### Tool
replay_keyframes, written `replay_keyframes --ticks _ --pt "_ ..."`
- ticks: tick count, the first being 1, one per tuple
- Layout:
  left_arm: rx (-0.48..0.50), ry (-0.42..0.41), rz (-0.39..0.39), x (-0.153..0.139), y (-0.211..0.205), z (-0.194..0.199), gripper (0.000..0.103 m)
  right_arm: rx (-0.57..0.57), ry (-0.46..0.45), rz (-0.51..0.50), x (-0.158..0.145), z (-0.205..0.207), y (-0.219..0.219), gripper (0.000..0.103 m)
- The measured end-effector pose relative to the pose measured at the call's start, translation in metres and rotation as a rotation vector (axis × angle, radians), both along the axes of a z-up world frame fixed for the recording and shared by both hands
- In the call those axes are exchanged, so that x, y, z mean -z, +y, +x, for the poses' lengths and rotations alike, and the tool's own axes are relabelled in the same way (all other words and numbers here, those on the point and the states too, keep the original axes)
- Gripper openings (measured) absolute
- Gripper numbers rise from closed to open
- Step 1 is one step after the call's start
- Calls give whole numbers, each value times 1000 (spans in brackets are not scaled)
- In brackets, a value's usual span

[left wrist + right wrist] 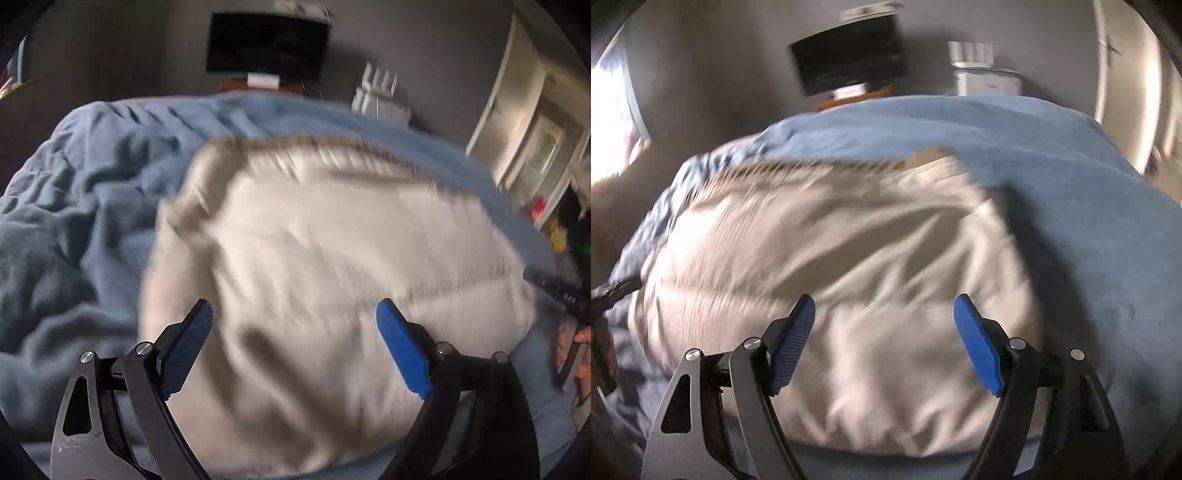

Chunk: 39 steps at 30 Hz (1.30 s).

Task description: Fold large clothes

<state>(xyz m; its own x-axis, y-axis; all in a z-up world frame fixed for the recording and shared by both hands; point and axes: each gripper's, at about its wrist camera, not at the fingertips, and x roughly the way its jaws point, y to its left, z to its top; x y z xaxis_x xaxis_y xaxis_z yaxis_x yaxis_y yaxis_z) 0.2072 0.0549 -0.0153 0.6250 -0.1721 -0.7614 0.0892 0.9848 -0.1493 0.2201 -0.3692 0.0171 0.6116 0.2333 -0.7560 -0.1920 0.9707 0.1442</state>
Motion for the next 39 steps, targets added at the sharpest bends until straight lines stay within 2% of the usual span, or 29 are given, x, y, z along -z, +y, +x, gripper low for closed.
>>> replay_keyframes --ticks 3,6,10,12,15,17,19,21,25,28,31,35,37,39 --pt "29 23 111 24 -12 -12 88 -11 21 -83 25 -15 3 74" --pt "14 45 115 33 1 -23 88 41 20 -148 41 -27 -24 74" --pt "-46 92 108 38 23 -43 88 242 128 -71 49 -25 -69 74" --pt "-91 115 99 39 32 -49 91 281 142 -35 42 -34 -76 74" --pt "-164 175 36 43 49 -66 92 261 108 -22 25 -57 -70 74" --pt "-197 179 25 41 55 -74 90 239 83 -8 9 -75 -63 74" --pt "-203 148 8 28 55 -86 91 200 61 1 -7 -95 -51 86" --pt "-181 79 15 6 41 -102 96 168 40 -8 -20 -111 -39 89" --pt "-125 -31 36 -28 2 -135 96 95 13 -46 -38 -148 -9 94" --pt "-64 -59 53 -41 -27 -155 97 56 -10 -84 -42 -175 10 95" --pt "-4 -55 40 -41 -52 -182 97 15 -48 -116 -37 -205 21 95" --pt "73 8 47 -20 -80 -198 97 -9 -70 -143 -26 -232 31 95" --pt "96 45 96 -5 -93 -201 97 -6 -68 -163 -24 -235 36 95" --pt "60 19 193 0 -101 -200 97 -4 -71 -169 -19 -234 40 95"
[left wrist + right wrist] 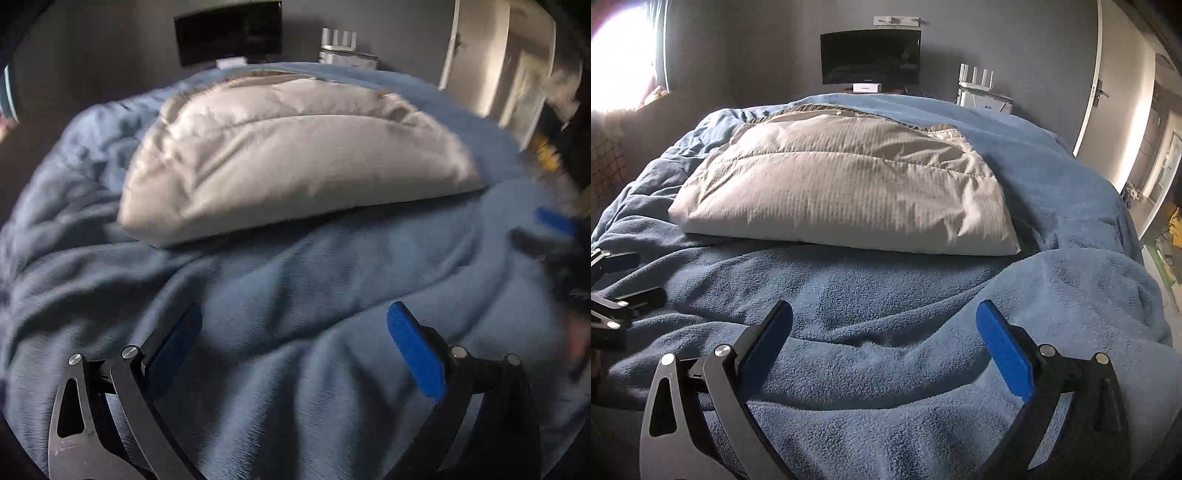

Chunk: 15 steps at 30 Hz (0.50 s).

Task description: Fold large clothes

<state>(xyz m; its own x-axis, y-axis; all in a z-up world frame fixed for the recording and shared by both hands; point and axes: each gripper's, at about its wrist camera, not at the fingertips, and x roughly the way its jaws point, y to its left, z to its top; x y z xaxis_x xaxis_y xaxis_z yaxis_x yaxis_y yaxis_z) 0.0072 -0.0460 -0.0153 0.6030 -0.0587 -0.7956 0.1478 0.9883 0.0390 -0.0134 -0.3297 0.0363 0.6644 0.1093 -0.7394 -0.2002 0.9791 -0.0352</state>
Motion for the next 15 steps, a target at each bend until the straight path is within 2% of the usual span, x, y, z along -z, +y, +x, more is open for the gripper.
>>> replay_keyframes --ticks 2,4,9,15 --pt "-64 -32 98 5 -2 6 96 -8 9 -1 8 3 3 95" --pt "-94 -32 123 9 2 12 96 -13 27 -9 16 6 6 95" --pt "-105 -34 57 11 15 15 96 -12 78 -12 31 14 7 95" --pt "-103 -33 47 11 15 17 96 -5 82 -4 32 15 5 95"
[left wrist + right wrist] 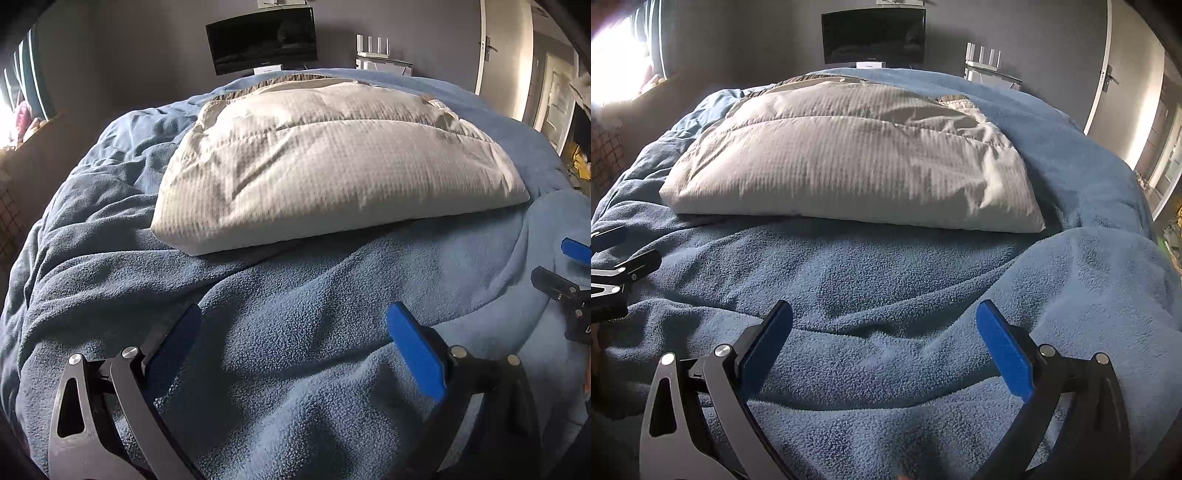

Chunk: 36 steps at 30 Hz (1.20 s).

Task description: Fold large clothes

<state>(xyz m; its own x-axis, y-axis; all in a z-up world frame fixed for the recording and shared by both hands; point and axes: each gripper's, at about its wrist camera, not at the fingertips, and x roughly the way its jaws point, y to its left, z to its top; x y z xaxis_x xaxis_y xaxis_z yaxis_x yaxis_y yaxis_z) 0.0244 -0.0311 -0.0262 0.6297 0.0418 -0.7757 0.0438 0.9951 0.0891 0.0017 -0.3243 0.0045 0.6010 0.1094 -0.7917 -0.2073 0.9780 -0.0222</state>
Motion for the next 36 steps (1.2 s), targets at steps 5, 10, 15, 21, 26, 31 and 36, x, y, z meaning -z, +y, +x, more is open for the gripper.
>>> replay_keyframes --ticks 5,10,15,21,26,31,36 --pt "-1 2 -2 0 -1 -1 97 0 0 0 0 0 0 95" --pt "0 2 -1 0 -2 -1 96 1 -1 0 0 1 -1 95" --pt "0 1 -1 0 -2 -1 96 0 -1 -1 0 1 -1 95" --pt "1 3 -2 0 -3 -1 96 0 -2 -1 0 1 -2 95" --pt "4 4 -3 1 -4 -1 97 -1 -2 -1 0 1 -2 95" --pt "4 4 -3 1 -4 -1 97 -1 -1 -1 0 1 -2 95" --pt "4 5 -6 2 -5 -1 96 0 -2 -2 0 1 -2 95"
